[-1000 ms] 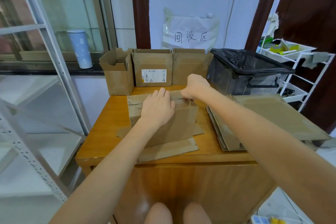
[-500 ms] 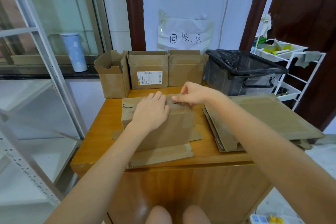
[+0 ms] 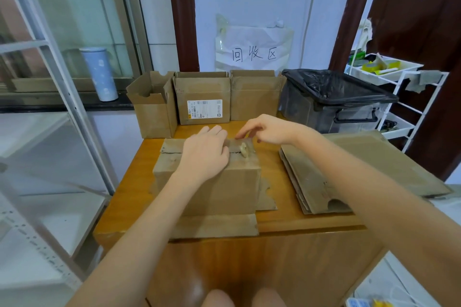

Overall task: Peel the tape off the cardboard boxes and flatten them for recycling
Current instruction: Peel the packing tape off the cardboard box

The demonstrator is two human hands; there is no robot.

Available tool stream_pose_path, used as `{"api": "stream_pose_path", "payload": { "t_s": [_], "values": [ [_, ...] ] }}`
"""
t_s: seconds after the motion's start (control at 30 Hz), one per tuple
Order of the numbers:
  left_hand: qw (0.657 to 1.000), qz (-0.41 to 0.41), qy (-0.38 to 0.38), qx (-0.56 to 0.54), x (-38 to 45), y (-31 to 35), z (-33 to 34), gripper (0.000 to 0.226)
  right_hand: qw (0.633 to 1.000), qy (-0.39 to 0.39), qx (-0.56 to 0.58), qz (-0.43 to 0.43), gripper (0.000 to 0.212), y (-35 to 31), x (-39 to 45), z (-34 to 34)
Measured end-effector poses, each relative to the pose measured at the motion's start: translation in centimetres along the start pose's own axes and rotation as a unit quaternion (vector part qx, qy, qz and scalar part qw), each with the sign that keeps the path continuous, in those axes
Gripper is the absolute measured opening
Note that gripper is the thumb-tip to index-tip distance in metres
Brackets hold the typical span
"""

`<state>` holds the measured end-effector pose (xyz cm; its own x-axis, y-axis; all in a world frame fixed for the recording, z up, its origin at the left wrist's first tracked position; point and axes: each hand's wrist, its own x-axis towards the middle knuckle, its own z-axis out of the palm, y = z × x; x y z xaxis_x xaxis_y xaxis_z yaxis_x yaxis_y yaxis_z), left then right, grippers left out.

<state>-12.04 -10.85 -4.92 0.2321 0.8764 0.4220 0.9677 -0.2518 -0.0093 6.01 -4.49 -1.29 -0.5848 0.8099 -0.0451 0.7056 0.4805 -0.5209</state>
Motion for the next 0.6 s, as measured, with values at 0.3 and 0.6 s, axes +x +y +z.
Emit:
{"api": "stream_pose_path", "payload": {
  "t_s": [0.3,0.6],
  "values": [
    [0.981,0.149,-0.024,-0.122,0.0,-5.4,0.3,0.050,0.992,-0.065,-0.010,-0.105,0.012,-0.2,0.1,-0.5],
    [0.964,0.208,-0.057,-0.158,-0.4,-5.7,-0.2,0.048,0.988,-0.023,0.038,-0.149,0.024,0.1,-1.1,1.8]
  ]
}}
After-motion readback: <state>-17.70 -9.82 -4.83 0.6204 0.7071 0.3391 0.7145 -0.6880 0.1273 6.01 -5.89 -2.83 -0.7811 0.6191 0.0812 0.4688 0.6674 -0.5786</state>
